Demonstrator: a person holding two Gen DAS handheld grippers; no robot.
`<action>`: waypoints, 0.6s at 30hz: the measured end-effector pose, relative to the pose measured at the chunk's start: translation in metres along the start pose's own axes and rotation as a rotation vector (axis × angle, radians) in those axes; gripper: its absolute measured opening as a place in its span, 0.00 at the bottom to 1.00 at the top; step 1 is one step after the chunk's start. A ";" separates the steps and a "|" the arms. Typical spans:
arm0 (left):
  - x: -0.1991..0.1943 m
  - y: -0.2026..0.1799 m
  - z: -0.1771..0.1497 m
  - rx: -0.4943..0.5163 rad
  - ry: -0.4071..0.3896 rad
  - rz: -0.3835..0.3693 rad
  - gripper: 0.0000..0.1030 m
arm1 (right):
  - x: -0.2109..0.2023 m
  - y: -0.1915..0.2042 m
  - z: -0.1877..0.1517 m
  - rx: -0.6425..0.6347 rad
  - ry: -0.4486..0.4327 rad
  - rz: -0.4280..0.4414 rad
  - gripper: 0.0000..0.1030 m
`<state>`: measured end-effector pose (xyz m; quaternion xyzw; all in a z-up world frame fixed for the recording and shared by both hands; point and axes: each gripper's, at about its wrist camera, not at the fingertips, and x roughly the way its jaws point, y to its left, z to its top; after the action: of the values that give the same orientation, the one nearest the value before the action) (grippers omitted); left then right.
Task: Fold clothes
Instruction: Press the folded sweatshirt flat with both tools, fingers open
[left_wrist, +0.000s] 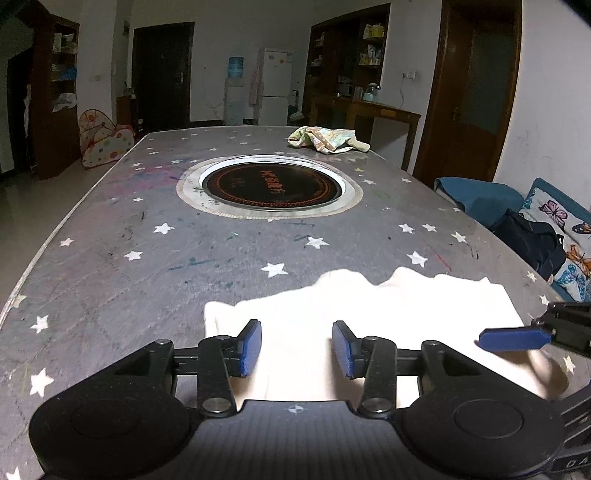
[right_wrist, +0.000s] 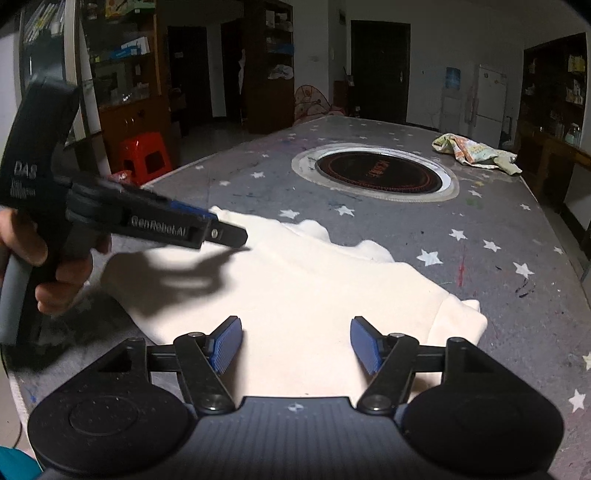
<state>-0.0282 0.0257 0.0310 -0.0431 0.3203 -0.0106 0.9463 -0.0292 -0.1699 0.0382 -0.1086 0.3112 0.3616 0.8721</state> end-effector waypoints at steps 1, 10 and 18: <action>-0.002 0.000 -0.001 0.003 -0.002 0.002 0.46 | -0.002 0.001 0.000 0.000 -0.005 0.002 0.65; -0.020 -0.006 -0.023 0.052 -0.019 0.031 0.55 | 0.002 0.012 -0.006 -0.007 0.000 0.001 0.68; -0.044 -0.007 -0.043 0.070 -0.071 0.064 0.57 | -0.003 0.023 -0.009 -0.008 -0.026 0.007 0.69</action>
<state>-0.0888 0.0173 0.0242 0.0000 0.2871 0.0099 0.9579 -0.0512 -0.1591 0.0342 -0.1065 0.2987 0.3674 0.8743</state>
